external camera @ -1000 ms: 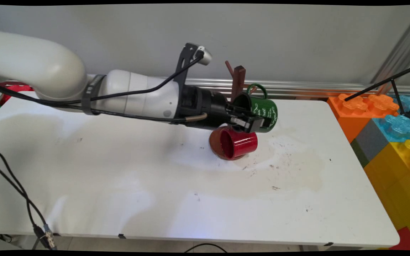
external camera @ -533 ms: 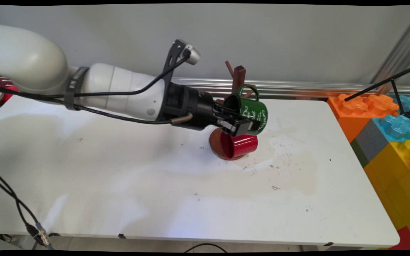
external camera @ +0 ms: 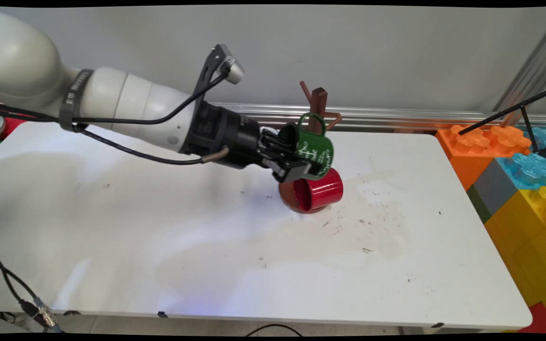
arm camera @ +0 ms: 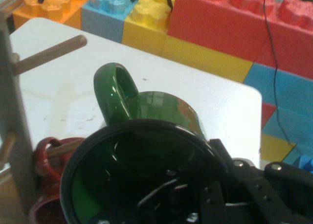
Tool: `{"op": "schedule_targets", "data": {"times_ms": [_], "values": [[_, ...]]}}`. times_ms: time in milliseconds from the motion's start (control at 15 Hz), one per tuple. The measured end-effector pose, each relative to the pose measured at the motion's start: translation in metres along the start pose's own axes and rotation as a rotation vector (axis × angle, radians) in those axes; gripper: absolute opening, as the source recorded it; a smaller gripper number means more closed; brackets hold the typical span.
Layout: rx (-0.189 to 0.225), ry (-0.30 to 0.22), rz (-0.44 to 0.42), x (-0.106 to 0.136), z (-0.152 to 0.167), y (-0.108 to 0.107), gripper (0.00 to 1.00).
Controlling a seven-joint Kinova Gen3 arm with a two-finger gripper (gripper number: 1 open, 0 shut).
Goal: Place the picked object on the table
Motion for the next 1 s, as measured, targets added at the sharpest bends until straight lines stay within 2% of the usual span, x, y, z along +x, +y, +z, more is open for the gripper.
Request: {"op": "schedule_targets", "data": {"times_ms": [400,1000], "values": [[0.036,-0.114,0.102,-0.003,-0.017,-0.027,0.00],[0.100,-0.337,0.287,-0.016,-0.022,-0.076,0.00]]}}
